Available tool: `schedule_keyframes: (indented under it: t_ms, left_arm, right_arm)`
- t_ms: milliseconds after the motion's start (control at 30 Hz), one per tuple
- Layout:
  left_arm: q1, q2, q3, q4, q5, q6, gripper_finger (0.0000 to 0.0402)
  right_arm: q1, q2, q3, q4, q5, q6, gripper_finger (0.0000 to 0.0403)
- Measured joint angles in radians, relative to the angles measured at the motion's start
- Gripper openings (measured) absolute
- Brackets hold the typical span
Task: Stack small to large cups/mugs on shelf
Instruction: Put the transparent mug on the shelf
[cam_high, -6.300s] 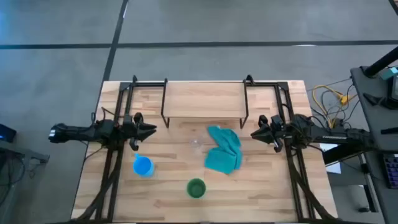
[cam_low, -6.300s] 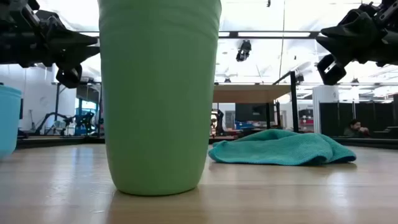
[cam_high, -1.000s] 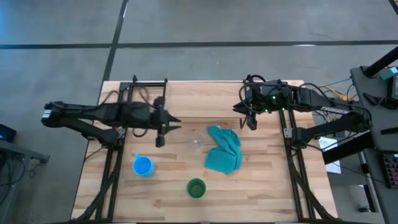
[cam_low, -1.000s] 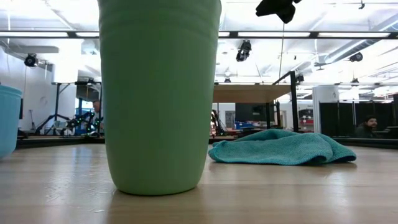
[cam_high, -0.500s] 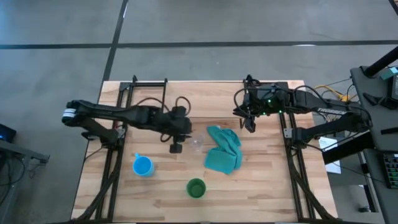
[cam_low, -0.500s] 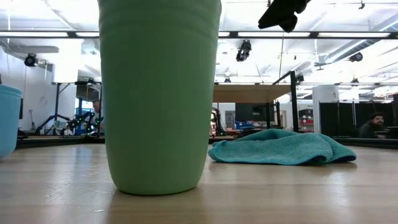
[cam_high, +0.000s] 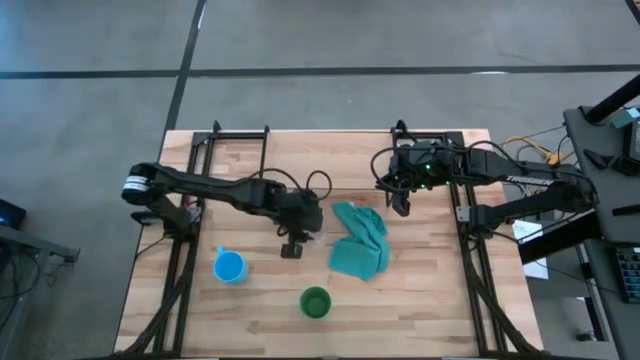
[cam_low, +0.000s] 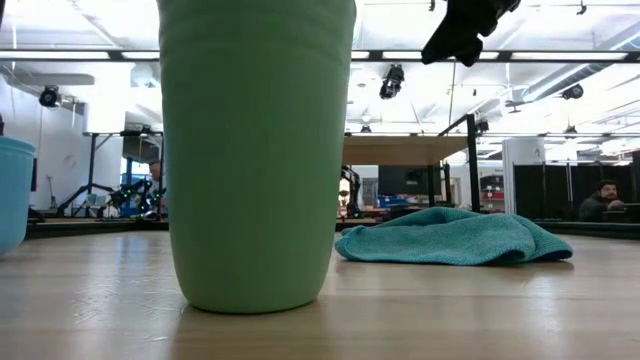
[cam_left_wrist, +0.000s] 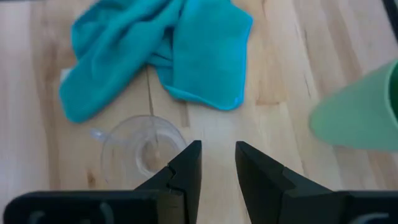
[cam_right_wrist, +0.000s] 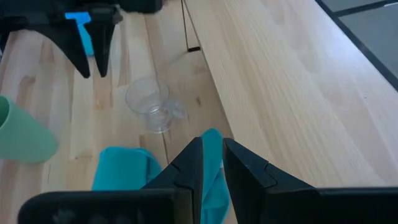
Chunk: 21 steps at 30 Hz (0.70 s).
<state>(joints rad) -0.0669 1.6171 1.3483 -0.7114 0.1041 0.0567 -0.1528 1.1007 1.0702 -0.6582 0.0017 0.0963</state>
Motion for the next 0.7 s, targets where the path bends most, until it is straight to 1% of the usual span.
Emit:
schedule_keyframes:
  t_ms: [700]
  left_arm:
    - [0.023,0.125,-0.006,-0.007,-0.006,0.000,0.0084]
  right_arm:
    - [0.000,0.000,0.000,0.005,0.000,-0.010,0.0056]
